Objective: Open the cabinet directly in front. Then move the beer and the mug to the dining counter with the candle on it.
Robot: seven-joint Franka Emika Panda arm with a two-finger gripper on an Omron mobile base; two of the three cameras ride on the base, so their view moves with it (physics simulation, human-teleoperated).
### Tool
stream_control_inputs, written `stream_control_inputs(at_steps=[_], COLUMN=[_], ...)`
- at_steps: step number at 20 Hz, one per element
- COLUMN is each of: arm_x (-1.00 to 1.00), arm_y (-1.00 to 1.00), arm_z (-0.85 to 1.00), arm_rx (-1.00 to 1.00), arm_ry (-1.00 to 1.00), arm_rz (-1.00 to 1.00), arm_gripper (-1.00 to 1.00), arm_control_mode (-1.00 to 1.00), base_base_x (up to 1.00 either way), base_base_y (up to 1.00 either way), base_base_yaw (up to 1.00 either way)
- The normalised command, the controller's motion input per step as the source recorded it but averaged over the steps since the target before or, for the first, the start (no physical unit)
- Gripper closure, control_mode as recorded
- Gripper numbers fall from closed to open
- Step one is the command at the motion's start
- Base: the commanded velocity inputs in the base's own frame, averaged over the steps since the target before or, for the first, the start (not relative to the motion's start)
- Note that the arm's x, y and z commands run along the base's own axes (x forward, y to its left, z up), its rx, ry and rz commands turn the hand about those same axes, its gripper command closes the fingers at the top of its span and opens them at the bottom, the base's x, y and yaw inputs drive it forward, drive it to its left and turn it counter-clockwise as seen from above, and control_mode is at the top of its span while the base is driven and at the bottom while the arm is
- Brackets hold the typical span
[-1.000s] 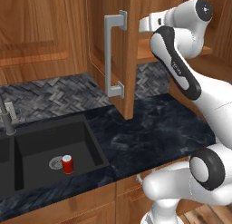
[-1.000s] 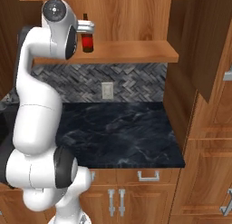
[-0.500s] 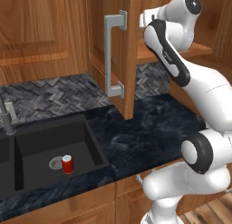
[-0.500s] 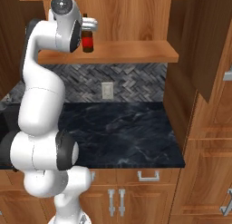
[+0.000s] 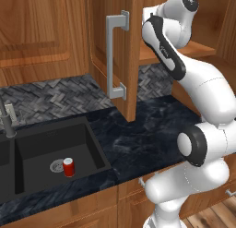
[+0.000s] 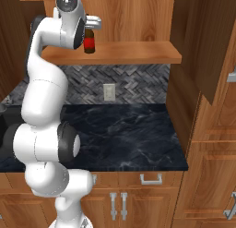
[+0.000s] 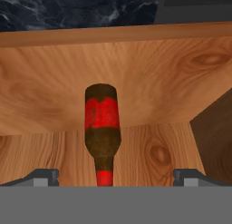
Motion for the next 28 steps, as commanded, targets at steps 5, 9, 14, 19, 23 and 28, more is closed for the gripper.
stream_control_inputs(at_steps=[5,9,14,19,23,28], arm_x=[0.32,0.33,0.28,0.20,0.13,0.08], arm_y=[0.04,0.05,0.00,0.00,0.04,0.06], arm_z=[0.00,-0.02,-0.05,-0.07,-0.08,-0.04], arm_rx=[-0.01,-0.02,-0.02,-0.02,-0.02,-0.01], arm_ry=[0.00,0.00,0.00,0.00,0.00,0.00], arm_rz=[0.00,0.00,0.00,0.00,0.00,0.00], arm_gripper=[-1.00,-1.00,-1.00,-1.00,-1.00,-1.00], arm_control_mode=[-1.00,-1.00,-1.00,-1.00,-1.00,-1.00], base_base_x=[0.00,0.00,0.00,0.00,0.00,0.00], base_base_y=[0.00,0.00,0.00,0.00,0.00,0.00], base_base_yaw=[0.00,0.00,0.00,0.00,0.00,0.00])
